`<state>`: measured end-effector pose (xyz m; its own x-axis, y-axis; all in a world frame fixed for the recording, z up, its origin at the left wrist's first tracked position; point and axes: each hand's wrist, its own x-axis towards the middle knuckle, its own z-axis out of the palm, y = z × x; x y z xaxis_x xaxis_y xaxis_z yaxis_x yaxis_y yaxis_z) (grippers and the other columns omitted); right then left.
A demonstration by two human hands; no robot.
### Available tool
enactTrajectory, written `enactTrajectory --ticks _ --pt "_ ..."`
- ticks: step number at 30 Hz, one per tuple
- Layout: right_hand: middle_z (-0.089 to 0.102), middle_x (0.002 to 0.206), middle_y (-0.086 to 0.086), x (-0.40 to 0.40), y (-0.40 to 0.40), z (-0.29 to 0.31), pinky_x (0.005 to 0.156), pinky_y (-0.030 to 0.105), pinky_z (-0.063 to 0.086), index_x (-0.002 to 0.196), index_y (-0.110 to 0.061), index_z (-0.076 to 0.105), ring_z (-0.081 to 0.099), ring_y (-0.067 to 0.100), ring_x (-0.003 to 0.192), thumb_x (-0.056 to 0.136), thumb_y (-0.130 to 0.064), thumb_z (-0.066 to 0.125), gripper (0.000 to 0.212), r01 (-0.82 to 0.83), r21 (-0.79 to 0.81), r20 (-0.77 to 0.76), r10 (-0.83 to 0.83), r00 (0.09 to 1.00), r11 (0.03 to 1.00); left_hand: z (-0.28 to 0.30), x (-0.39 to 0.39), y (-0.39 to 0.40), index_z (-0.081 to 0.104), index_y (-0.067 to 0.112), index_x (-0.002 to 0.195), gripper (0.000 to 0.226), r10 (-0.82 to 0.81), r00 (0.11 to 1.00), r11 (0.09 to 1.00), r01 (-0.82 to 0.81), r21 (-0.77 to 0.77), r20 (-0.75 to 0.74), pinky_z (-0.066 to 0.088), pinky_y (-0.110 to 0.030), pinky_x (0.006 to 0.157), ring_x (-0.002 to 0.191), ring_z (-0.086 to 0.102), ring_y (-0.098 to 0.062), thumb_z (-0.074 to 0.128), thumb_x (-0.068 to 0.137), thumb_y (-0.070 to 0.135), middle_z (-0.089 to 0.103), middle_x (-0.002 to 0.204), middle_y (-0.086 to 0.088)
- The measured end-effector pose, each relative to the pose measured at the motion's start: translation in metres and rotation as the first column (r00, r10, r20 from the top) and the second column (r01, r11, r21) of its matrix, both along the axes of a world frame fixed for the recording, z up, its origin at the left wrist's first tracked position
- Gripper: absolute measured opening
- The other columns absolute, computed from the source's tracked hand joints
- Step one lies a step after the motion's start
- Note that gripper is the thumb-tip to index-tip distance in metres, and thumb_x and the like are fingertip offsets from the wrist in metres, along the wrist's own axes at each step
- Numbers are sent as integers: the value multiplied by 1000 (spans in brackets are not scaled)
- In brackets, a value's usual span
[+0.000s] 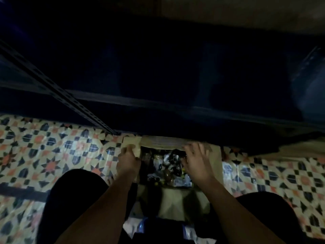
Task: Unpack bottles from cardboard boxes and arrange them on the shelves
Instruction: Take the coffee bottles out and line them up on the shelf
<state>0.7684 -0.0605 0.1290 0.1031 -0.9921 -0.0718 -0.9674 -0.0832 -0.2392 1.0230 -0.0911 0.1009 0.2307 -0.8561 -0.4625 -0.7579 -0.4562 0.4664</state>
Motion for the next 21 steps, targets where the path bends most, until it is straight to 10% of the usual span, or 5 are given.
enactTrajectory --ticks 6,9,13,16,21 --pt "61 119 11 -8 -14 -121 97 61 43 126 -20 62 49 35 119 61 -13 91 72 97 78 -230 -77 970 992 -122 -9 -16 36 12 155 69 49 998 989 -44 140 -28 44 -48 106 135 46 -41 62 94 35 38 157 -17" --pt "59 104 9 -23 -26 -143 100 60 32 116 -16 64 54 33 102 66 -6 85 55 91 -116 -248 -117 962 989 -143 -8 -15 58 4 128 29 -63 997 996 60 68 47 43 -28 78 91 59 -25 47 102 8 64 123 -25" --pt "59 122 19 -36 -69 -145 112 60 17 141 -14 51 49 39 115 88 -13 73 57 152 -305 -186 -216 959 940 -156 -1 -22 38 9 154 57 -212 969 976 217 -25 127 43 -30 68 79 64 -25 48 99 0 70 102 -17" --pt "12 165 24 -38 -100 -142 112 58 -25 162 -29 2 6 43 152 86 -8 70 104 239 -154 -206 -268 941 959 -158 3 -36 49 3 142 44 -256 952 966 259 10 169 48 -37 76 95 68 -37 51 98 8 70 105 -20" --pt "-47 156 2 -52 -94 -174 119 68 -6 152 -43 -28 -36 34 147 104 -38 48 90 89 290 -129 -53 990 953 -147 5 -35 51 4 119 24 -361 915 933 353 75 180 44 -39 74 95 67 -39 54 96 7 69 102 -23"
